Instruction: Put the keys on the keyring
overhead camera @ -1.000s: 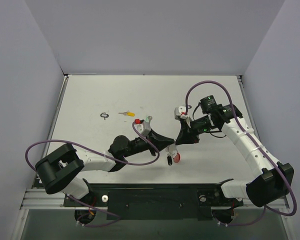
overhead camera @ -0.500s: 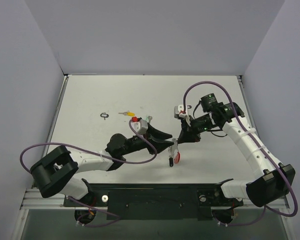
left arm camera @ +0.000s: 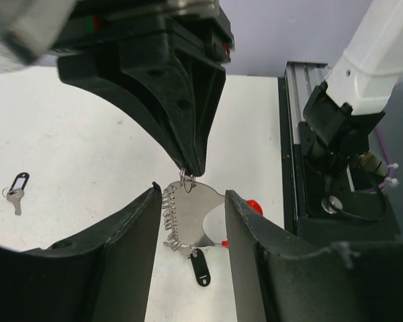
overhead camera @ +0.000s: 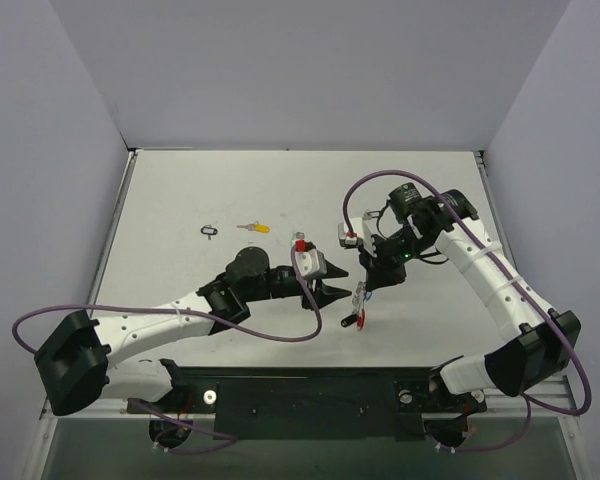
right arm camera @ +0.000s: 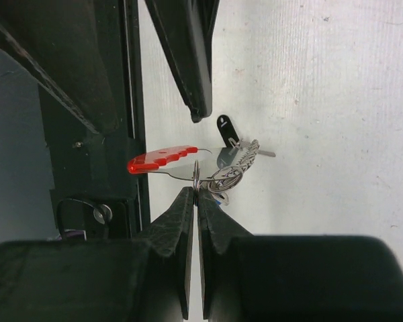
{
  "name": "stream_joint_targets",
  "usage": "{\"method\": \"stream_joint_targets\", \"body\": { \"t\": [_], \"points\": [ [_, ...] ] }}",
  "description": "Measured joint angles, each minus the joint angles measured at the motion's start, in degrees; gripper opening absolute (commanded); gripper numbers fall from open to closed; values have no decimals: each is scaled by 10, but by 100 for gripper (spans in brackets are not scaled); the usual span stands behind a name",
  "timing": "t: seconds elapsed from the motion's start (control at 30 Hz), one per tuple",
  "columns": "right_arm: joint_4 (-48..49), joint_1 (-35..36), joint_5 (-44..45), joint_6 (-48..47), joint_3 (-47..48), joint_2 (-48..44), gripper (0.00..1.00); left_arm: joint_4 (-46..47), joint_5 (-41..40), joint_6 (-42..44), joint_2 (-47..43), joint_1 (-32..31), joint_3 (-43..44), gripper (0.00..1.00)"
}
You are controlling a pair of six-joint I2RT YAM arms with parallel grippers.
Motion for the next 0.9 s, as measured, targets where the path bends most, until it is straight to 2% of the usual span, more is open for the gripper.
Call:
{"method": "stream_joint_targets", "body": {
  "t": [0.27, 0.9],
  "points": [
    [-11, 0, 8, -8, 0, 1, 0, -2, -8, 44, 59, -14, 11, 43],
    [-14, -1, 7, -12, 0, 1, 0, 49, -12, 44, 116, -30, 32, 29]
  ]
}}
